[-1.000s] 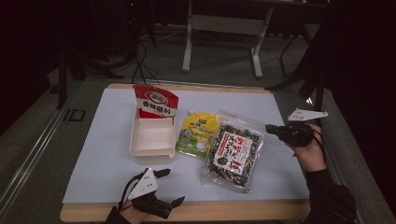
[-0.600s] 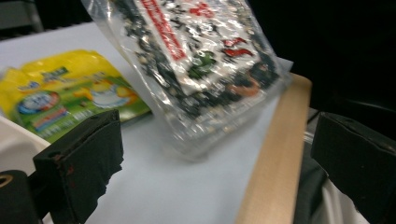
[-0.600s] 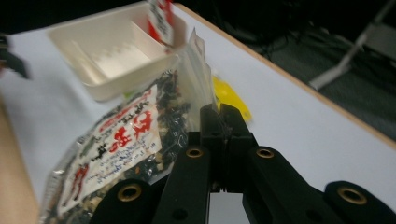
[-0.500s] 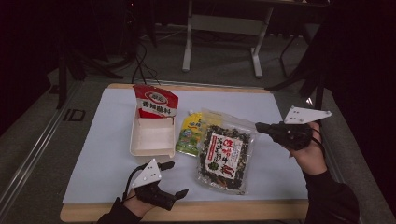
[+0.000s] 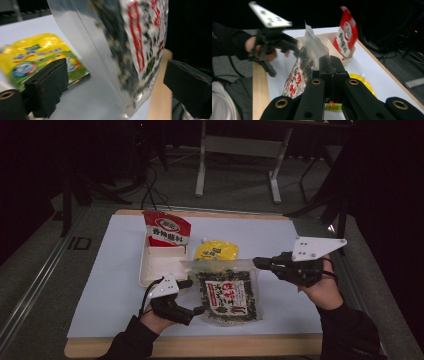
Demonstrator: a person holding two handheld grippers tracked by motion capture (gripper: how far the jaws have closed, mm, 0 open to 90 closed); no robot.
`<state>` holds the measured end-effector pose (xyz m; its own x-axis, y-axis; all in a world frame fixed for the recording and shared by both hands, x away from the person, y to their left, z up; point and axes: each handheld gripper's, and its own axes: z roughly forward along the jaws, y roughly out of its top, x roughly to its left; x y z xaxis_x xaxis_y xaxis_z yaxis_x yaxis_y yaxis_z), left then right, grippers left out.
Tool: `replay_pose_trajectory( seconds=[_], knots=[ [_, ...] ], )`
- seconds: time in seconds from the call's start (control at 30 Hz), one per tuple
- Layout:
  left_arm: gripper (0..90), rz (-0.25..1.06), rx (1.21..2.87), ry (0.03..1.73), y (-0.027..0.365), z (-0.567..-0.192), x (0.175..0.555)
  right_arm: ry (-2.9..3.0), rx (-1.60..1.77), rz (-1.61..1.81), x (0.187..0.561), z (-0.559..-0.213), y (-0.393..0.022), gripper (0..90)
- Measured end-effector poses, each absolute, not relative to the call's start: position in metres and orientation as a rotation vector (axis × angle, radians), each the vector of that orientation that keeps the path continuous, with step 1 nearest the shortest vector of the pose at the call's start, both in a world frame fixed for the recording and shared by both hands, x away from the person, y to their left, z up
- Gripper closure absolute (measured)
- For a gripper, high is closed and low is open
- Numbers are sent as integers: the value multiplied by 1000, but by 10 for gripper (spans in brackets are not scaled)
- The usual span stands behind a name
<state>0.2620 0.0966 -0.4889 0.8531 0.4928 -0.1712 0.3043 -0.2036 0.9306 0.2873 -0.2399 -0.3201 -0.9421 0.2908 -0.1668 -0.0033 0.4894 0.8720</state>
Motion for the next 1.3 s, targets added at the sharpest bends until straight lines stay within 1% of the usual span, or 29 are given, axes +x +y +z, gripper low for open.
replay_pose_trajectory(
  seconds=[0.07,0.1,0.13,0.17,0.2,0.23,0.27,0.3,0.33,0.37,0.4,0.47,0.5,0.53,0.6,0.73,0.83,0.9,0.97,1.0,1.03,1.07,1.17,1.2,1.3],
  knots=[
    [168,153,1802,577,95,-489,265,2460,224,1451,286,-318,-236,900],
    [180,147,1797,562,94,-489,266,2459,220,1446,286,-318,-234,900],
    [305,127,1777,554,94,-490,266,2456,218,1431,286,-317,-232,900],
    [353,109,1770,548,94,-490,267,2458,215,1440,287,-316,-232,900],
    [353,102,1771,534,94,-490,267,2458,215,1440,287,-316,-232,900],
    [411,111,1786,510,93,-490,267,2459,215,1443,287,-316,-232,900],
    [494,107,1797,491,92,-489,266,2462,217,1442,288,-316,-233,900],
    [494,106,1809,473,90,-488,265,2462,217,1442,288,-316,-233,900],
    [603,94,1811,458,89,-488,264,2461,227,1425,289,-316,-234,900],
    [670,78,1815,445,89,-487,264,2465,231,1429,290,-316,-235,900],
    [670,67,1819,424,87,-484,262,2465,231,1429,290,-316,-235,900],
    [735,75,1837,410,85,-480,259,2457,243,1413,290,-316,-238,900],
    [735,81,1841,402,83,-478,257,2457,243,1413,290,-316,-238,900],
    [761,83,1847,398,82,-475,256,2452,246,1414,291,-316,-240,900],
    [775,89,1849,391,80,-469,252,2444,255,1422,291,-314,-243,900],
    [785,90,1846,390,80,-455,248,2425,268,1465,293,-310,-253,894],
    [787,113,1856,406,80,-447,246,2404,278,1457,293,-309,-257,860],
    [788,134,1851,422,80,-442,246,2400,288,1479,293,-309,-259,803],
    [789,137,1848,427,81,-437,247,2386,298,1491,294,-310,-262,776],
    [789,136,1847,432,81,-435,247,2382,303,1501,294,-310,-263,729],
    [789,145,1847,431,81,-433,247,2378,307,1510,294,-310,-264,710],
    [789,159,1843,436,82,-430,247,2371,316,1512,294,-311,-265,673],
    [789,169,1822,447,85,-421,248,2349,344,1551,296,-314,-270,524],
    [789,179,1824,440,87,-418,248,2339,353,1562,297,-315,-272,489],
    [789,212,1811,454,91,-410,248,2301,380,1590,298,-320,-275,428]
  ],
)
